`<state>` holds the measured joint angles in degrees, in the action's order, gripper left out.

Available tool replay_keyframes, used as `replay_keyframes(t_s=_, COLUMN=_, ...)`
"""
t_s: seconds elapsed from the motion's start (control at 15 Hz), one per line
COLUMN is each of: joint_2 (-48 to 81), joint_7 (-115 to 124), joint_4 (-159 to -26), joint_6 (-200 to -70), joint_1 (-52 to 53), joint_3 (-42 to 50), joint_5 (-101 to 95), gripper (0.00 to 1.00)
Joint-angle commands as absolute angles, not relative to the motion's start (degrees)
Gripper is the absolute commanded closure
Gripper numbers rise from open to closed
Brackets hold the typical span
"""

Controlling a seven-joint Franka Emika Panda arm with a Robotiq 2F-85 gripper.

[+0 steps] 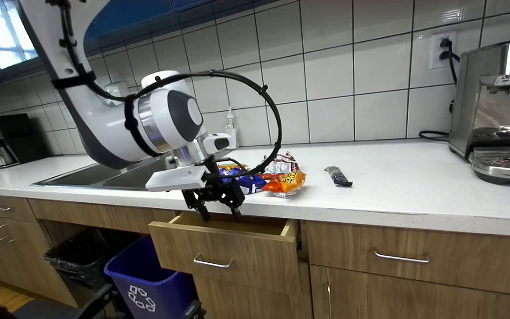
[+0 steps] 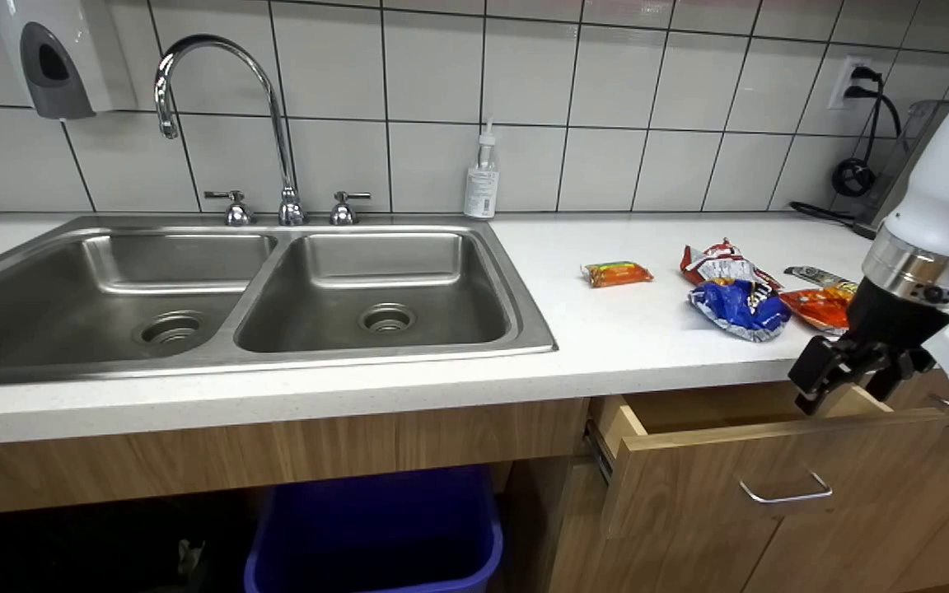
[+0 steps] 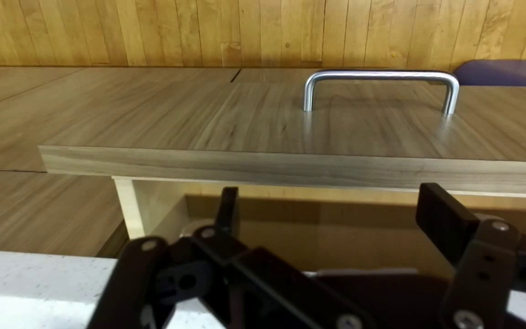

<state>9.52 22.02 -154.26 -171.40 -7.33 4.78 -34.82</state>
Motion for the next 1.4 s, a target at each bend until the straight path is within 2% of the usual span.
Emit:
replay_keyframes(t_s=0.0, joint_2=12.83, joint_7=22.5, joint_4=-151.7, joint_6=-171.76, joint_1=-7.18, joint_3=3.98, joint_5=-33.2, gripper=0.0)
replay_keyframes(t_s=0.67, joint_2=16.95, joint_7=18.33, joint_4=-148.45, joint_6=-169.23, joint_1=-9.8, joint_3=-1.57, joint_5=-24.66, gripper=0.0)
replay_keyframes(t_s=0.73, joint_2=17.05, joint_7=13.79, joint_4=-148.5, joint_6=-169.32, joint_1=-5.45, joint_3=1.41, joint_5=-18.17, gripper=0.0)
replay_keyframes(t_s=1.33, joint_2=17.82, joint_7=4.74, joint_4=-144.52, joint_6=-164.31, joint_1=-3.61, joint_3=1.16, joint_5=-5.04, gripper=0.0)
